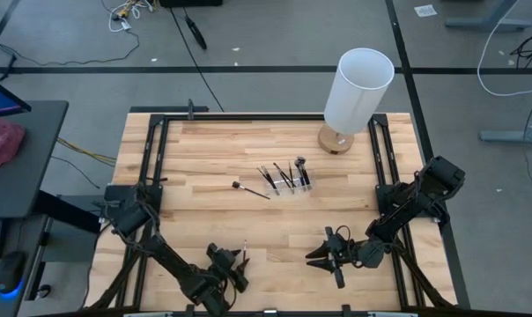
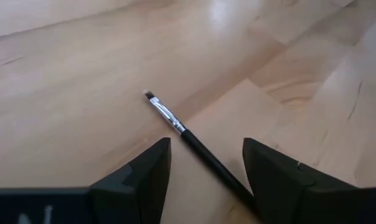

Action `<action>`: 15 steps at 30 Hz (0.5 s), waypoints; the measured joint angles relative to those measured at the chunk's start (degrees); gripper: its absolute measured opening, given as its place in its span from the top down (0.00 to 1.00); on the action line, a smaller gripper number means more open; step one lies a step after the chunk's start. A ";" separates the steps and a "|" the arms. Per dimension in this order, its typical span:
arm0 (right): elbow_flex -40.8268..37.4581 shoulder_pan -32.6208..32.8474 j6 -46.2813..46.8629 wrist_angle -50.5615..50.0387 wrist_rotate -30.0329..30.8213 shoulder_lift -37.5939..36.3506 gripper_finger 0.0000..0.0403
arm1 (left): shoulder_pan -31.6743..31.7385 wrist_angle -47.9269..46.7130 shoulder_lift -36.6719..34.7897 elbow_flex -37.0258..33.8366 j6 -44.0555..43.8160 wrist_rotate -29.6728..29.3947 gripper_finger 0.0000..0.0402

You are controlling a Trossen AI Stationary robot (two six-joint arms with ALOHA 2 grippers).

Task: Pick & Place Makeup Supplies
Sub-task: Put the black makeup brush into the transparent organizer

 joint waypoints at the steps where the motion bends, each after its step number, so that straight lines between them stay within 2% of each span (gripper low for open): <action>1: 0.00 0.00 0.28 -0.04 0.02 0.00 0.75 | 0.00 -0.16 0.28 0.01 -0.43 -0.17 0.50; 6: 0.00 0.00 0.31 -0.06 0.02 0.00 0.75 | 0.13 -3.06 0.55 0.07 -0.22 2.68 0.61; 15: 0.00 0.00 0.20 -0.09 0.02 0.00 0.75 | -0.24 -3.98 0.67 -0.09 4.48 4.50 0.95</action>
